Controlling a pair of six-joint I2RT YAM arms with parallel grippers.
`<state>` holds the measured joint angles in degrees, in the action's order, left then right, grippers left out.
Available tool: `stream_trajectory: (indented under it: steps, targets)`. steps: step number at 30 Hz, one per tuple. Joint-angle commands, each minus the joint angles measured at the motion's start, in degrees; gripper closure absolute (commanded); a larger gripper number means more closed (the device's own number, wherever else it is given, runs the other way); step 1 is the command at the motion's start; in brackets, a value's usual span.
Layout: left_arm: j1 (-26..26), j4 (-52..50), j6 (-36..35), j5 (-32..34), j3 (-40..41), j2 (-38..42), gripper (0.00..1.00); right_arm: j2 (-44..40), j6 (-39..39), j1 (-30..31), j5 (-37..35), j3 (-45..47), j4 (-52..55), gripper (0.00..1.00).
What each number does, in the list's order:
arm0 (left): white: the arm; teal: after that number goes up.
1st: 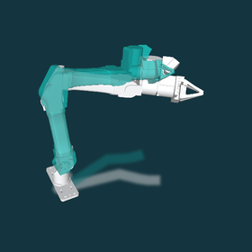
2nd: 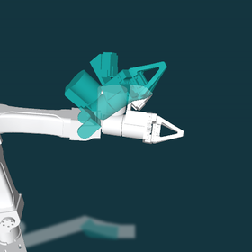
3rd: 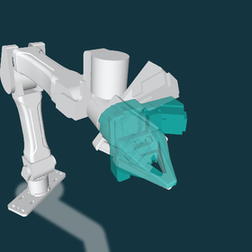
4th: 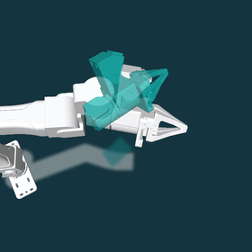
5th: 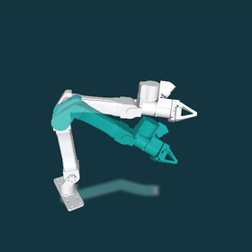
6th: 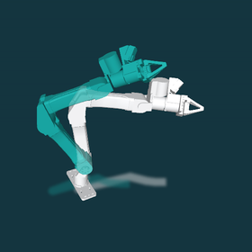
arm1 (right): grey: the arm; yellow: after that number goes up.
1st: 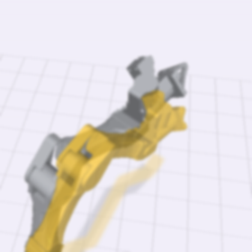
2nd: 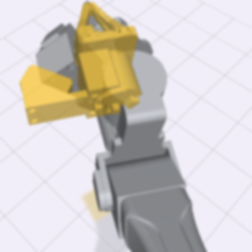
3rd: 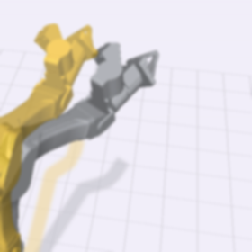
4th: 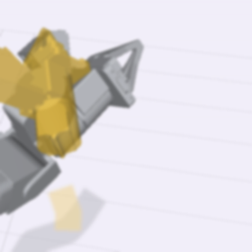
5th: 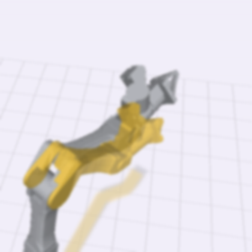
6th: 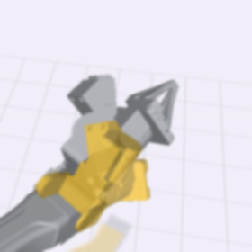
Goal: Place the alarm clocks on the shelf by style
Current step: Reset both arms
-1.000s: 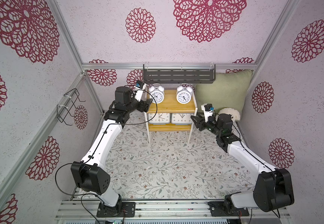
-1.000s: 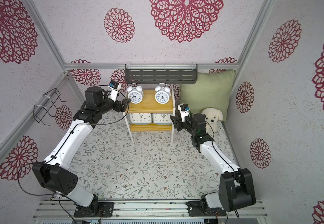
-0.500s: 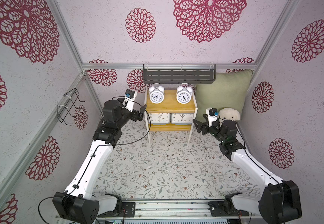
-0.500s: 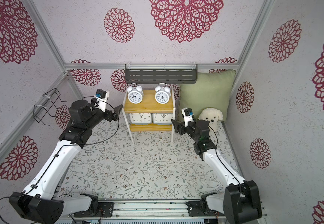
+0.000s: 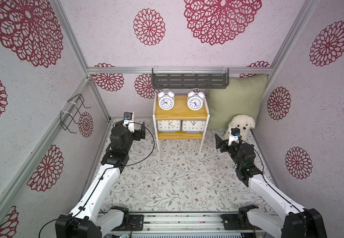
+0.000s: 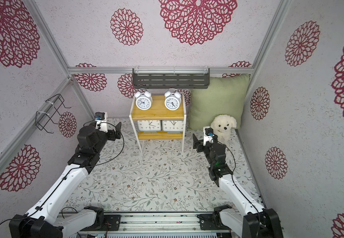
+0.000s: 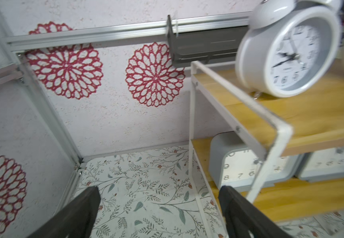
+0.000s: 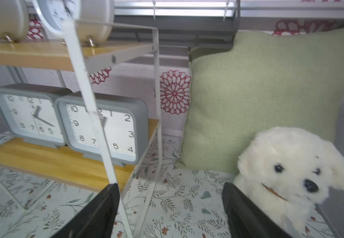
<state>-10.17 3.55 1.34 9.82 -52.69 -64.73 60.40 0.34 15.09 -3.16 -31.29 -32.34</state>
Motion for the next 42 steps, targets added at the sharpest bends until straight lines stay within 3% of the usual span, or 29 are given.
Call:
stream_trajectory:
  steps: [1, 6, 13, 21, 26, 30, 33, 37, 42]
  targets:
    - [1.5, 7.9, 4.0, 11.6, 5.0, 0.2, 0.03, -0.8, -1.0, -0.5, -8.7, 2.8, -5.4, 0.12]
    - [3.5, 12.0, 5.9, 14.3, 12.1, -2.1, 0.03, 1.1, -1.0, -1.7, -13.0, 8.7, -12.2, 0.07]
    - [8.3, 17.7, 7.5, 13.6, 19.3, -4.9, 0.03, 5.1, -2.2, -4.5, -12.8, 12.7, -16.4, 0.05]
    - [14.1, 33.4, 6.2, 5.3, 28.9, -8.7, 0.03, 8.6, -4.0, -11.1, -3.6, 16.5, -21.3, 0.04]
    - [15.8, 48.5, 4.5, 1.2, 33.6, -15.0, 0.03, 15.2, -2.6, -12.3, -2.0, 17.3, -28.9, 0.04]
    - [16.9, 52.4, 4.5, -1.9, 33.7, -19.7, 0.03, 21.6, -0.5, -12.6, -1.6, 17.7, -37.0, 0.03]
    - [17.5, 51.6, 4.6, -4.0, 32.0, -22.4, 0.03, 26.7, -0.2, -12.7, 0.0, 17.3, -40.2, 0.01]
    - [18.0, 43.5, 5.6, -3.9, 27.8, -23.3, 0.03, 27.3, 0.3, -12.8, 0.5, 18.6, -43.2, 0.01]
    - [18.2, 44.8, 5.9, -4.2, 28.0, -23.8, 0.03, 27.6, 0.3, -12.7, 0.4, 19.2, -44.4, 0.01]
